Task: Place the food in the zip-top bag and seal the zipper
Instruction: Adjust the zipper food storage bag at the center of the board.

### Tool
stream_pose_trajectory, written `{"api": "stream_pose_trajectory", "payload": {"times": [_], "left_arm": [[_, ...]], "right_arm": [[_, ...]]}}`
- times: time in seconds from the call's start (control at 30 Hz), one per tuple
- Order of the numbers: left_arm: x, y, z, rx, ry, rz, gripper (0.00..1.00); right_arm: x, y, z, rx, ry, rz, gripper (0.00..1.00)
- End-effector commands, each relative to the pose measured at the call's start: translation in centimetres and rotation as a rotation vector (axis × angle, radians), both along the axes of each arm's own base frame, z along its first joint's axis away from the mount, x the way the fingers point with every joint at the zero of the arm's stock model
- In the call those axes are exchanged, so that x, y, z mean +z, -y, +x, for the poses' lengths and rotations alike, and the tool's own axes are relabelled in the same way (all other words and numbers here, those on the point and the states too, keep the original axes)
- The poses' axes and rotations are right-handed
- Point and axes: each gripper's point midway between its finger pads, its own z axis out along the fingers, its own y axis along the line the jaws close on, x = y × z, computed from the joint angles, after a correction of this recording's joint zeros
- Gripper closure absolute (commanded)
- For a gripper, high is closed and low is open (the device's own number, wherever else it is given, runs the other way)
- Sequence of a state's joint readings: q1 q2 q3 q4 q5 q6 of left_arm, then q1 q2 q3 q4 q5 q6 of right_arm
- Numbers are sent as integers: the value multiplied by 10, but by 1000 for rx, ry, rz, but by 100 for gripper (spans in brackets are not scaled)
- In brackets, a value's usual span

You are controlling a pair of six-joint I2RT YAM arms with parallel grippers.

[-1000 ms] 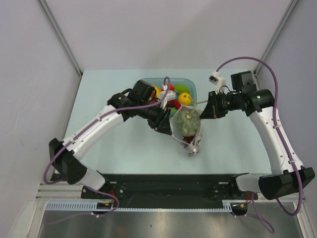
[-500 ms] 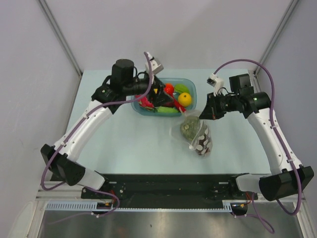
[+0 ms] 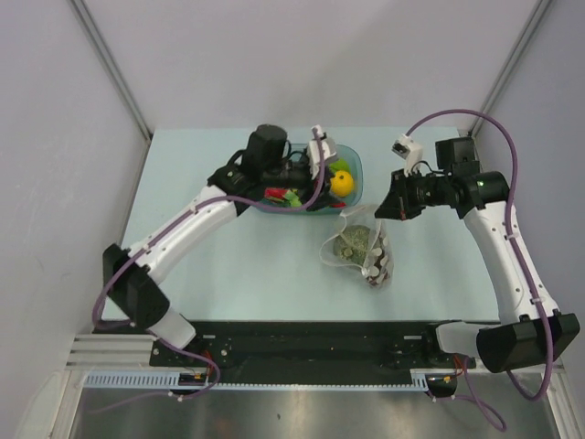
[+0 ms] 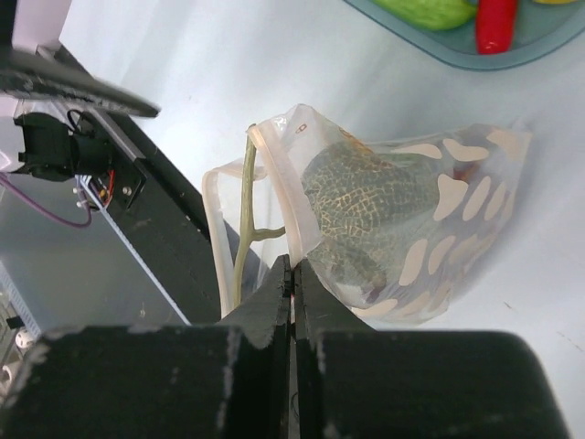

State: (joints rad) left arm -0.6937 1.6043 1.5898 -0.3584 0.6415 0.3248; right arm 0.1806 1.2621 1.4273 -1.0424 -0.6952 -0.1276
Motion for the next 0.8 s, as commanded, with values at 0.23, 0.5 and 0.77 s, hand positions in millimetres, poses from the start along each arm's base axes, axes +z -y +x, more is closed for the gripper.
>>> {"api": "stream_pose_trajectory", "payload": {"times": [0.23,0.5,0.77], "left_arm": [[-62,-42,-81,80,-251,66,21],[-110,-18,-52,204,-308,222,25],[-82,-28,-23,360,-341,198,100]], "right_arm": [[15,5,-6,10,41,72,100],[17,10,-9,-1,46,70,100],[12,11,-17,4,40,73,100]]}}
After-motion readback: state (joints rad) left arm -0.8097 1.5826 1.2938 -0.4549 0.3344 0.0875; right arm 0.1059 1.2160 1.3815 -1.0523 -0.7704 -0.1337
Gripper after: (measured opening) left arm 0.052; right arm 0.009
